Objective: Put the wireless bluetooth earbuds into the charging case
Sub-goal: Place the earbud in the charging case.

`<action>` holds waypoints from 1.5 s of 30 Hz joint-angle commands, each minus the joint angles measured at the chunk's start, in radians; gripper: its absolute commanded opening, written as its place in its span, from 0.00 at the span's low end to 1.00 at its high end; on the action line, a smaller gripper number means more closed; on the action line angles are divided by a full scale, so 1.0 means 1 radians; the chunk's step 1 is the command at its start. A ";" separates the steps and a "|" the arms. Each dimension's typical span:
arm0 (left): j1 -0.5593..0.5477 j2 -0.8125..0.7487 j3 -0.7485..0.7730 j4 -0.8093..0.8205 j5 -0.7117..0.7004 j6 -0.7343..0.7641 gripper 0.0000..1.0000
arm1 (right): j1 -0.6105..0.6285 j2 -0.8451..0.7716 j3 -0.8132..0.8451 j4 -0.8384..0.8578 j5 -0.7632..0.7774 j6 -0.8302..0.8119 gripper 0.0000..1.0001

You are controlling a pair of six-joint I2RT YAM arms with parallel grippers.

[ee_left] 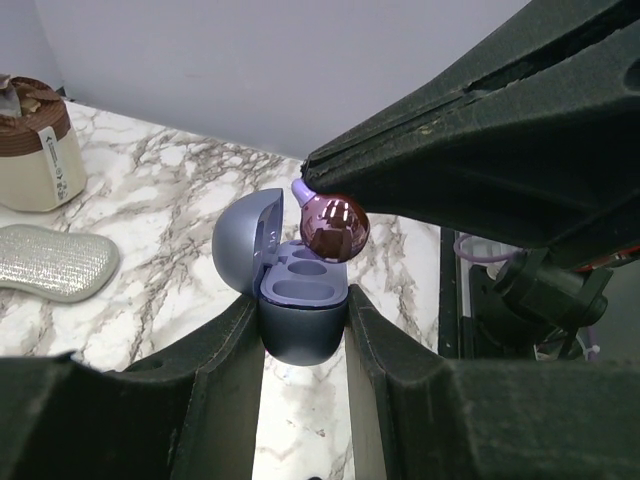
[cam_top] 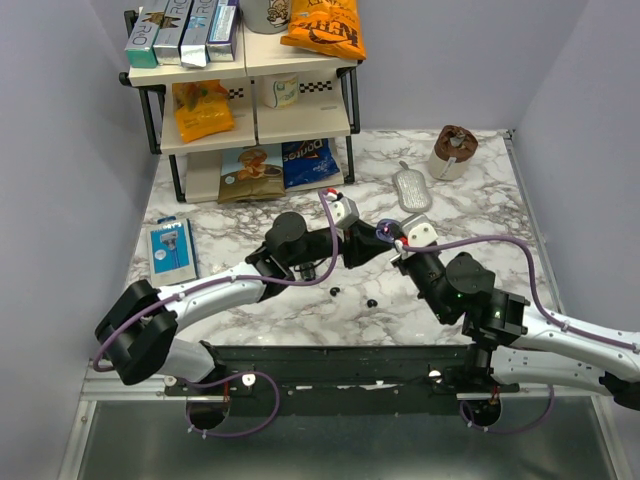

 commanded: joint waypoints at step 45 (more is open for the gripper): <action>-0.011 -0.022 0.032 0.020 0.013 0.026 0.00 | 0.021 0.033 -0.014 -0.021 -0.036 -0.011 0.01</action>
